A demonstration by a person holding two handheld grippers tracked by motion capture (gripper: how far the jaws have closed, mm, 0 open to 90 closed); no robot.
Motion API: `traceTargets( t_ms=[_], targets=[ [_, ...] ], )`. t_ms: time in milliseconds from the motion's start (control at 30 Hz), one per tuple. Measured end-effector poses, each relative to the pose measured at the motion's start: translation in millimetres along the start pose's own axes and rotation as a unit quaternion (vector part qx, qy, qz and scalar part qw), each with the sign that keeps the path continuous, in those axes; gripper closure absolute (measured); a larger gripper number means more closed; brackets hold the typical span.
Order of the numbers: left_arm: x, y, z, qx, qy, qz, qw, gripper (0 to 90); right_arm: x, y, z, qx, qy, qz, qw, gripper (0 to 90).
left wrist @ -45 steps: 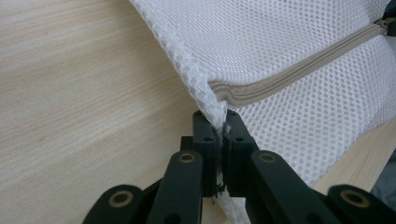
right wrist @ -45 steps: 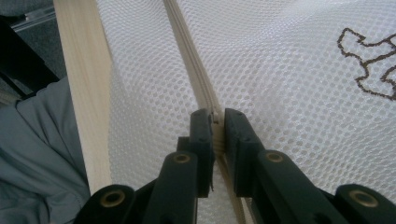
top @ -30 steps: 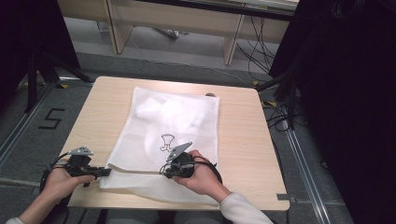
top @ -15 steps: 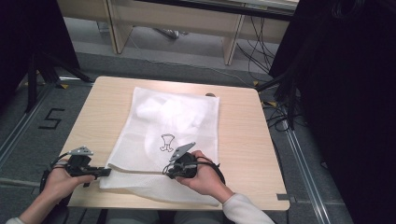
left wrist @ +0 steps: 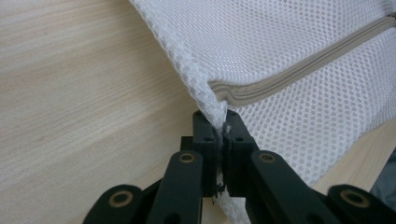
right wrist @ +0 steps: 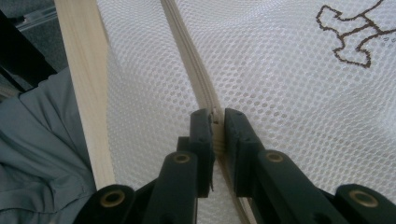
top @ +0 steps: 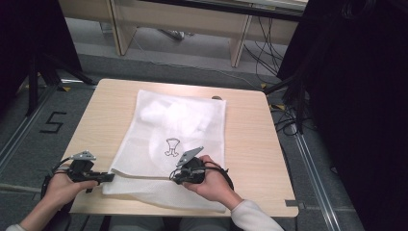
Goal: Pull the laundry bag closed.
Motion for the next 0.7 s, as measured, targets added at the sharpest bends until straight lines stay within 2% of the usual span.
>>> traceTargets(
  t_ms=[67,133,167,200,233,267,300,333,433,467,533,567,600,633,700],
  targets=[
    [0.3,-0.8,-0.8,0.007,0.0,0.001,1.0,85.4,-1.2,-1.0,-1.3,0.003,0.001,-0.004,1.0,82.9],
    [0.0,0.1,0.4,-0.002,0.0,0.0,1.0,85.4,-1.1,-1.3,-1.1,0.0,-0.001,-0.001,1.0,82.9],
    [1.7,-1.6,-1.5,0.011,0.006,0.007,0.9999,85.4,-1.1,-2.0,-2.4,0.003,-0.001,0.0,1.0,82.9],
    [2.5,-2.8,-2.6,0.021,0.002,0.015,0.9997,85.4,-0.5,-2.8,-2.8,0.006,-0.002,0.005,1.0,82.9],
    [0.4,-1.1,-0.8,0.009,0.0,0.001,1.0,85.4,-0.4,-3.1,-3.1,0.007,-0.002,0.006,1.0,83.0],
    [1.7,-2.3,-2.1,0.017,0.0,0.011,0.9998,85.4,-1.0,-3.3,-3.0,0.006,-0.002,0.002,1.0,82.9],
    [0.8,-1.5,-1.4,0.012,0.0,0.005,0.9999,85.4,-1.2,-3.3,-2.8,0.005,-0.001,-0.004,1.0,82.9],
    [0.2,-1.1,-0.9,0.009,0.0,0.002,1.0,85.4,-0.7,-3.3,-2.8,0.0,-0.004,0.007,1.0,83.0],
    [1.3,-1.9,-1.7,0.015,0.001,0.008,0.9999,85.4,-1.1,-4.4,-3.8,0.0,-0.001,0.0,1.0,83.0],
    [0.3,-1.1,-0.8,0.009,0.001,0.001,1.0,85.4,-1.0,-5.8,-4.5,0.004,-0.003,0.007,1.0,83.0],
    [3.1,-3.5,-3.2,0.025,0.001,0.02,0.9995,85.4,-0.9,-6.2,-4.1,0.0,-0.003,0.008,1.0,83.0],
    [1.9,-2.4,-2.1,0.018,0.001,0.011,0.9998,85.4,-1.5,-7.1,-5.1,0.005,-0.004,0.005,1.0,82.9],
    [3.2,-3.6,-3.2,0.026,0.001,0.02,0.9995,85.4,-1.6,-7.3,-5.1,0.004,-0.003,0.006,1.0,82.9],
    [0.2,-0.9,-0.7,0.008,0.001,0.0,1.0,85.4,-1.8,-7.8,-6.0,0.006,-0.002,0.007,1.0,82.9],
    [0.2,-1.1,-0.9,0.009,0.001,0.001,1.0,85.4,-1.8,-8.2,-6.2,0.004,-0.003,0.012,0.9999,82.9]
  ],
)
Point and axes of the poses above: each handheld gripper's, and its own axes: z roughly forward along the jaws, y roughly out of its top, x roughly to its left, the point moved 9 cm from there along z, roughly forward along the jaws, and after that the axes turned 1 degree about x, right-handed, at the moved point
